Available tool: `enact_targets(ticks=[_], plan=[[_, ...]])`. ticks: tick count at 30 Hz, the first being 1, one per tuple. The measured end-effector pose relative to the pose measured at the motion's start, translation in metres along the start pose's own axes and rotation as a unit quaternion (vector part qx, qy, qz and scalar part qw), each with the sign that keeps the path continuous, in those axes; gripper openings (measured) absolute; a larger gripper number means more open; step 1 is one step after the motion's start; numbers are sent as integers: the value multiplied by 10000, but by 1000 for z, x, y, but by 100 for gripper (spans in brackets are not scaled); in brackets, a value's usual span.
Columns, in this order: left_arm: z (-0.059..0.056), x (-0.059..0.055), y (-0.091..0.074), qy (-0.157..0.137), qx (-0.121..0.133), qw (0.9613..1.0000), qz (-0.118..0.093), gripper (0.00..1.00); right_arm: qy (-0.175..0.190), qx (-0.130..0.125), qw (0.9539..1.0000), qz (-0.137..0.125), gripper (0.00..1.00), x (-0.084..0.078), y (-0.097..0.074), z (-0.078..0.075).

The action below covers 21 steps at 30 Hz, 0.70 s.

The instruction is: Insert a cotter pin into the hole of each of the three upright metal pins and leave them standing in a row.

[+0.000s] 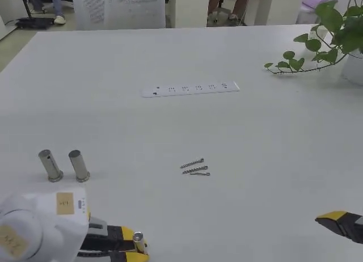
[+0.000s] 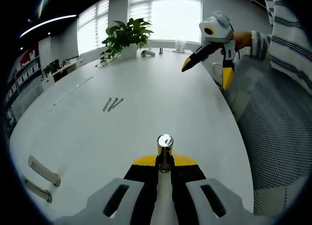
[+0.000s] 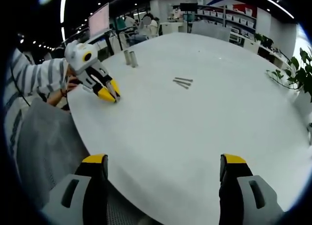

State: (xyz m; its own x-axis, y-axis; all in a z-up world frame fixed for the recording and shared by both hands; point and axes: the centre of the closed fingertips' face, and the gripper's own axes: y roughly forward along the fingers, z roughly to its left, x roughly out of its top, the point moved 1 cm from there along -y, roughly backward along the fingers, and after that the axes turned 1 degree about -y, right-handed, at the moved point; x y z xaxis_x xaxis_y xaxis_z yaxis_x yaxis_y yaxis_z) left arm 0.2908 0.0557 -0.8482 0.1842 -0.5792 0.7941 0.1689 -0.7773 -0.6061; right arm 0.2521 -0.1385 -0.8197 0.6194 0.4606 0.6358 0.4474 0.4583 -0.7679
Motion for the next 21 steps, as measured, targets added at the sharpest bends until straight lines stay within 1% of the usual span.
enact_targets(ticks=[2,4,7,12,17,19,21], plan=[[0,0,0,-12,5,10000,-8,7,8,4,10000,-8,96,0,0,0],[0,0,-1,-140,8,9999,-16,7,4,6,10000,-6,96,0,0,1],[0,0,-1,-196,8,9998,-12,7,-6,13,10000,23,96,-1,1,1],[0,0,0,-194,36,9998,-26,8,1,32,10000,56,96,-3,3,3],[0,1,0,-275,71,9996,-42,8,20,24,10000,7,96,-1,2,2],[0,3,0,-354,72,9993,-109,10,31,24,10000,-14,96,0,2,2],[1,3,-1,-382,106,9992,-101,16,29,16,10000,-28,96,1,2,1]])
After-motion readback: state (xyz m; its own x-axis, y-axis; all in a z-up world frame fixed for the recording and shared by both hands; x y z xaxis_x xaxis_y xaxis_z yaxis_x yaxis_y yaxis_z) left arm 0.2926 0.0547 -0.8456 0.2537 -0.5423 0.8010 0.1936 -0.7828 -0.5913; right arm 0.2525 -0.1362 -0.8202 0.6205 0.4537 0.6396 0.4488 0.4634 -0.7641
